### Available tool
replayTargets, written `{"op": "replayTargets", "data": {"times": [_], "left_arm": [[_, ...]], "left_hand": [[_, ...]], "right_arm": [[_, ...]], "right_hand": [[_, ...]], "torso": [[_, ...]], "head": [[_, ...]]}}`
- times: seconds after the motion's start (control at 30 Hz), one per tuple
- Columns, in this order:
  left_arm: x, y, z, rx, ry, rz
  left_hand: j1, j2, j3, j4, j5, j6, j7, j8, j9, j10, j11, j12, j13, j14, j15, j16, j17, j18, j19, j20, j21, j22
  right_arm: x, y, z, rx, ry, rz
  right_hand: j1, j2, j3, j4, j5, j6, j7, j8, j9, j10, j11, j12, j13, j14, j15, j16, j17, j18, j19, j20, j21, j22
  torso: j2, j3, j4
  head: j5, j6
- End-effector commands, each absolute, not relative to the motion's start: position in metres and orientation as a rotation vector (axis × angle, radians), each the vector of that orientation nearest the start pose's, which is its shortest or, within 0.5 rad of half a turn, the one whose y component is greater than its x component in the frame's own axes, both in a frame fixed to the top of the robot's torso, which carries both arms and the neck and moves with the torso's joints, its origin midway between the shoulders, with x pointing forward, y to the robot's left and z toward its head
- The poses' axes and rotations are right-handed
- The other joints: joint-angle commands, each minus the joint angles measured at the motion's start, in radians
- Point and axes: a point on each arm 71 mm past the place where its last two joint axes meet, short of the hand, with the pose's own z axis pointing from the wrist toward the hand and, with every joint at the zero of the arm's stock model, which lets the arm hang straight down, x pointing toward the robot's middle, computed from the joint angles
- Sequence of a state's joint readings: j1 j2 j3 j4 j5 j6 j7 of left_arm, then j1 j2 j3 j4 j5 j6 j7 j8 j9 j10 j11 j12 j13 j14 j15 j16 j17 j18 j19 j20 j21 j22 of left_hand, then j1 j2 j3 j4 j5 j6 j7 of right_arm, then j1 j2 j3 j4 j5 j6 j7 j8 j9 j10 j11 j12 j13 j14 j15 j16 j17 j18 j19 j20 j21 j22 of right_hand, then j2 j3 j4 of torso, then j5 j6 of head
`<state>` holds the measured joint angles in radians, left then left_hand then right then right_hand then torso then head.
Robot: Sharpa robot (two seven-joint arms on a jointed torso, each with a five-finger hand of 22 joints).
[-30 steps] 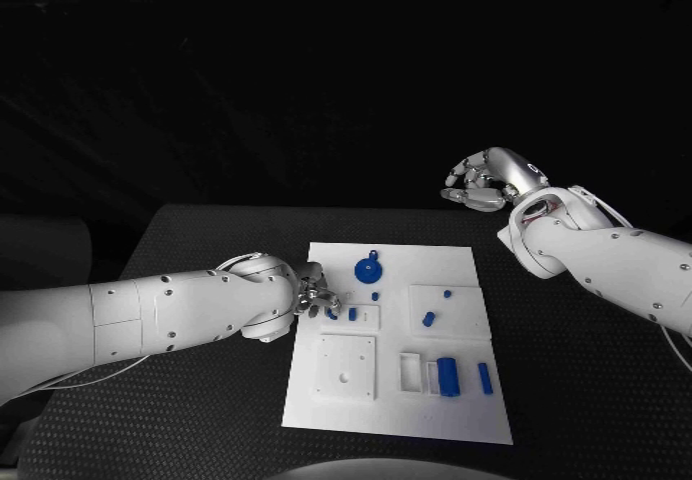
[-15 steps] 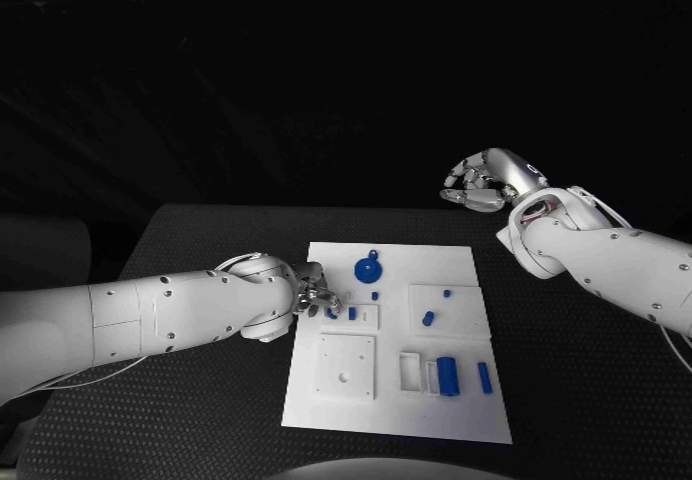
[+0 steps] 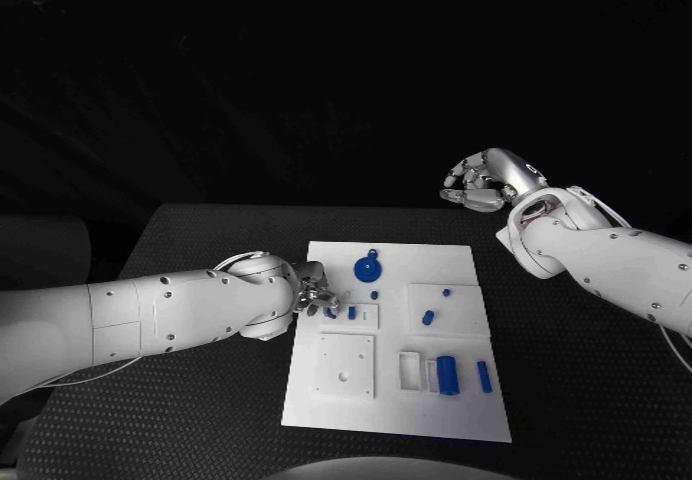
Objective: Assemble the parts on the task board
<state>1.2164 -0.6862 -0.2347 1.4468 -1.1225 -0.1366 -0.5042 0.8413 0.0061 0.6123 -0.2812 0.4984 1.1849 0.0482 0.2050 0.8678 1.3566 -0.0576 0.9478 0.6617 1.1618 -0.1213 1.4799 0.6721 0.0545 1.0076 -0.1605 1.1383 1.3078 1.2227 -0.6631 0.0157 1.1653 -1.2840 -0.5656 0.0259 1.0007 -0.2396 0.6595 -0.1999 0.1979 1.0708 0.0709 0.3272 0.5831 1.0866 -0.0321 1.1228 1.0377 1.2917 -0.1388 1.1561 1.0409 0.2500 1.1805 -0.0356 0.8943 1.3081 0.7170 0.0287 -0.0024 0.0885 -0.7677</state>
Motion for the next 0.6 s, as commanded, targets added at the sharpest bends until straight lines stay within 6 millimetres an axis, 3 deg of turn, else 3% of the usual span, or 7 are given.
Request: {"op": "replayTargets", "data": {"times": [0.03,0.6], "left_arm": [[0.4585,0.1632,-0.2834,-0.011,2.273,-0.361],[0.4558,0.1641,-0.286,0.015,2.323,-0.343]], "left_hand": [[0.016,0.004,0.015,-0.003,0.003,0.072,-0.068,0.209,-0.002,0.059,-0.059,0.006,0.001,0.083,-0.087,0.005,0.001,0.029,0.0,-0.106,0.007,0.017],[0.026,0.001,0.015,0.003,0.019,0.071,-0.069,0.22,-0.006,0.057,-0.06,0.013,0.005,0.083,-0.087,0.011,0.002,0.028,-0.001,-0.103,0.009,0.016]], "right_arm": [[0.5569,-0.2209,-0.1581,0.097,1.374,0.64],[0.5567,-0.2206,-0.1589,0.097,1.376,0.641]], "right_hand": [[-0.008,-0.004,-0.006,-0.002,0.005,0.001,0.006,-0.005,0.001,-0.007,-0.001,-0.006,0.001,-0.008,0.0,-0.004,0.001,0.012,-0.01,0.0,-0.003,0.014],[-0.009,-0.004,-0.007,-0.001,0.009,0.001,0.006,-0.005,0.002,-0.007,-0.001,-0.006,0.001,-0.008,0.0,-0.004,0.001,0.012,-0.01,-0.001,-0.003,0.014]], "torso": [[0.0,0.0003,-0.0003],[0.0,0.0008,0.0005]], "head": [[-0.001,0.001],[-0.003,-0.001]]}}
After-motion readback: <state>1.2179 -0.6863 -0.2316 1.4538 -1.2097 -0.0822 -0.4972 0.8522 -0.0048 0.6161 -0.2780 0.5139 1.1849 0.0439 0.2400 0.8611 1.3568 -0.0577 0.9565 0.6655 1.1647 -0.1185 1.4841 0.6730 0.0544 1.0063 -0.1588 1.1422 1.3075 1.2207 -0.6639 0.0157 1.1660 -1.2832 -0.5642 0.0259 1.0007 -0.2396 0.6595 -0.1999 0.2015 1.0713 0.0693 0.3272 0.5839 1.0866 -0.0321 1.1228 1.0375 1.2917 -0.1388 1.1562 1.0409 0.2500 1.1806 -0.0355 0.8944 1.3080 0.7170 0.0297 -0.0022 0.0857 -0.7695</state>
